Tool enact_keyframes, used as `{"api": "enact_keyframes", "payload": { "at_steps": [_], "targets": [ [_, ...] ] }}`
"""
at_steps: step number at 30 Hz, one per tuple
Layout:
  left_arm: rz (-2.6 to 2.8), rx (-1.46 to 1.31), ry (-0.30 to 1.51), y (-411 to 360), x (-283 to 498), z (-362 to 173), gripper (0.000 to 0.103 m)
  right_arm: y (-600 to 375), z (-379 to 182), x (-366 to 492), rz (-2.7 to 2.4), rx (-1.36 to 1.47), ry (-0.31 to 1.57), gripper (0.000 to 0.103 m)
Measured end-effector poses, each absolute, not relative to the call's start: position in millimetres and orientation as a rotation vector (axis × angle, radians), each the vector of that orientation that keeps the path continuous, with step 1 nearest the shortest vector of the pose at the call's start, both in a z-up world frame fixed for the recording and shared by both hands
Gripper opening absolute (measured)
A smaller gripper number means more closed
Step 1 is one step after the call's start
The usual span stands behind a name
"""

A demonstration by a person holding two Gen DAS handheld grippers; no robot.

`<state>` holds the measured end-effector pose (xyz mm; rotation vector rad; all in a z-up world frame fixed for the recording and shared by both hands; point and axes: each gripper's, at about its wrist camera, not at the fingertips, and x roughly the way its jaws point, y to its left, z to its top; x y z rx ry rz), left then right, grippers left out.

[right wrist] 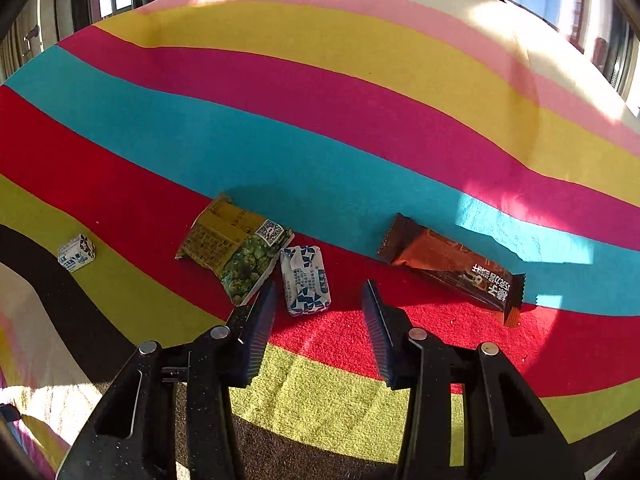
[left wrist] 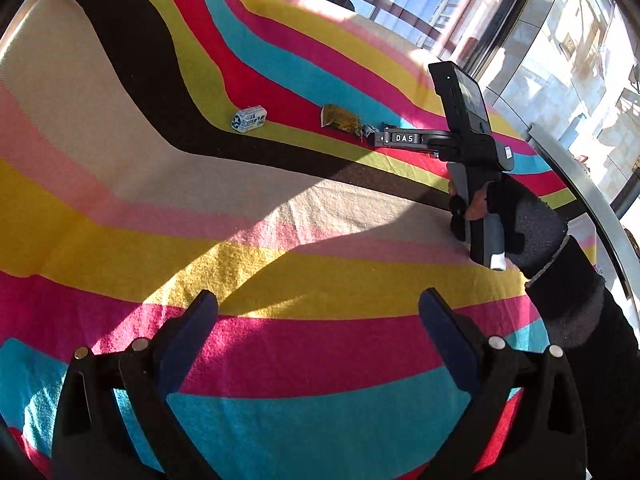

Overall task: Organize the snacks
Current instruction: 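Grasp the white-blue pack with the right tool while the left tool grasps the yellow-green bag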

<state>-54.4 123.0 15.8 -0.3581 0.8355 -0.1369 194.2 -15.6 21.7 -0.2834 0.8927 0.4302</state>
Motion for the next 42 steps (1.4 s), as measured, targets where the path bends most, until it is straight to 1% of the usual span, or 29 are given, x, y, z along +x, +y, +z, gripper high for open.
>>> {"api": "enact_keyframes", "payload": {
  "at_steps": [2,4,8,10,15,20,23,29,32,33,34,35,36,42],
  "targets": [
    [-0.144,-0.361,0.841,123.1,-54.4,16.5,0.1,-13.2,21.8,195.7,0.448,-0.278,0.895,0.027],
    [-0.155,-0.371,0.855,125.5,-51.3,17.2,0.101,-10.3,22.5,192.1,0.463,-0.296,0.888,0.02],
    [-0.105,-0.267,0.929,125.1,-21.1,21.1,0.101,-2.3,23.3,184.5,0.444,-0.353,0.865,0.021],
    [-0.054,-0.218,0.936,129.1,3.6,22.0,0.101,-2.0,23.5,183.0,0.446,-0.35,0.866,0.021],
    [0.026,-0.198,0.961,136.2,77.7,16.2,0.1,1.7,24.8,175.8,0.461,-0.316,0.88,0.021],
    [-0.016,-0.089,0.895,105.0,142.1,30.8,0.101,-15.1,26.9,187.5,0.433,-0.245,0.884,0.02],
    [-0.014,-0.079,0.924,90.6,176.2,25.7,0.101,-44.8,26.4,196.8,0.419,-0.146,0.918,0.02],
    [-0.018,-0.104,0.939,71.2,220.3,12.1,0.101,-83.6,27.8,169.2,0.421,-0.107,0.919,0.02],
    [-0.01,-0.003,0.969,50.7,231.1,6.9,0.1,-93.9,27.4,163.8,0.412,-0.103,0.92,0.02],
    [-0.01,0.036,0.982,44.9,232.1,5.0,0.095,-96.3,27.5,162.5,0.409,-0.1,0.918,0.02],
    [-0.039,0.035,0.966,43.4,228.5,7.5,0.072,-101.8,28.0,160.2,0.407,-0.098,0.912,0.02],
    [-0.035,0.041,0.948,43.3,223.1,10.9,0.053,-99.8,27.7,159.5,0.402,-0.099,0.905,0.02],
    [-0.059,0.026,0.953,44.4,216.7,13.4,0.042,-102.4,29.6,155.9,0.4,-0.101,0.904,0.02],
    [-0.1,-0.053,0.903,59.1,134.0,27.6,0.041,-119.1,30.7,116.1,0.417,-0.073,0.9,0.02]
  ]
}}
